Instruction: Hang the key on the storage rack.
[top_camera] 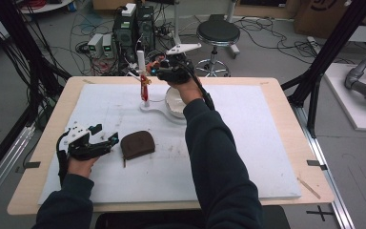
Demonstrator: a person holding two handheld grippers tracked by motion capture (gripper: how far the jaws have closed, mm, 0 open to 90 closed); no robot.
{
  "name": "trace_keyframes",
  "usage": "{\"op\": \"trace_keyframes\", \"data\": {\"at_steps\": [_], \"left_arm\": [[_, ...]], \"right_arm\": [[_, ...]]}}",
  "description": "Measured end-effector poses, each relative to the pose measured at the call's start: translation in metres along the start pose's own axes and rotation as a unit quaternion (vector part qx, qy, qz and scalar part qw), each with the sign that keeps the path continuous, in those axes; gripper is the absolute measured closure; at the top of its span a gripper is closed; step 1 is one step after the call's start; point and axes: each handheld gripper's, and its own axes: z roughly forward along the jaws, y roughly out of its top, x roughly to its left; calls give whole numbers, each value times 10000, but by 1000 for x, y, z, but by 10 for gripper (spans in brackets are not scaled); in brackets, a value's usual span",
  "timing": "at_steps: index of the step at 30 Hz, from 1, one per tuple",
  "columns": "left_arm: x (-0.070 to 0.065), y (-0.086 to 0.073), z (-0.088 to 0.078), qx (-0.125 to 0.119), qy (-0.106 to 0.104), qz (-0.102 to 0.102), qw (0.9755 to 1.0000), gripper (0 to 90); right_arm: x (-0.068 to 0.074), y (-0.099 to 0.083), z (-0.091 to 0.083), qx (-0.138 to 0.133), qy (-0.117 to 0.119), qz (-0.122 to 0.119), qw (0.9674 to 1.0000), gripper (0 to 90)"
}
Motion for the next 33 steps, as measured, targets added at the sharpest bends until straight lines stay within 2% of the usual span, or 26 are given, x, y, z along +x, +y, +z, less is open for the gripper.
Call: {"op": "trace_keyframes", "data": {"at_steps": [3,7,10,14,16,18,19,20,21,22,25,27,28,30,31,32,33], "left_arm": [[0,0,0,10,-1,4,10000,224],[0,0,0,5,11,7,10000,223],[1,0,-1,-9,29,-7,10000,223],[2,0,-2,-4,37,-3,10000,223],[1,0,-2,-4,35,2,10000,223],[1,0,-2,3,11,6,10000,223],[1,0,-2,3,11,6,10000,223],[1,0,-2,-15,23,3,10000,223],[1,1,-2,-18,15,6,10000,223],[1,1,-2,-34,-10,3,10000,223],[0,1,-1,-20,-62,-12,10000,223],[0,1,-1,-19,-79,-7,10000,223],[-1,1,-1,-30,-110,-22,9999,223],[-2,2,0,-22,-137,-24,9999,223],[-3,2,2,-23,-161,-43,9999,223],[-3,3,4,-10,-190,-37,9998,222],[-3,3,4,-10,-190,-37,9998,222]], "right_arm": [[-4,-12,-1,118,53,172,9998,570],[-7,-24,-3,212,129,248,9994,564],[-8,-27,-8,217,151,198,9995,565],[-12,-28,-20,230,202,264,9992,536],[-11,-33,-32,21,131,195,9997,541],[-12,-39,-42,27,19,116,9999,512],[-12,-39,-42,27,19,116,9999,512],[-12,-43,-49,81,-39,102,9999,486],[-11,-58,-68,133,-106,23,9999,416],[-10,-64,-78,274,-173,25,9995,378],[-10,-89,-105,356,-489,-93,9981,333],[-13,-108,-124,331,-601,67,9976,313],[-13,-108,-124,331,-601,67,9976,313],[-17,-133,-148,260,-743,356,9963,286],[-17,-140,-155,235,-812,397,9956,274],[-17,-159,-172,199,-934,429,9945,265],[-17,-159,-172,199,-934,429,9945,265]]}}
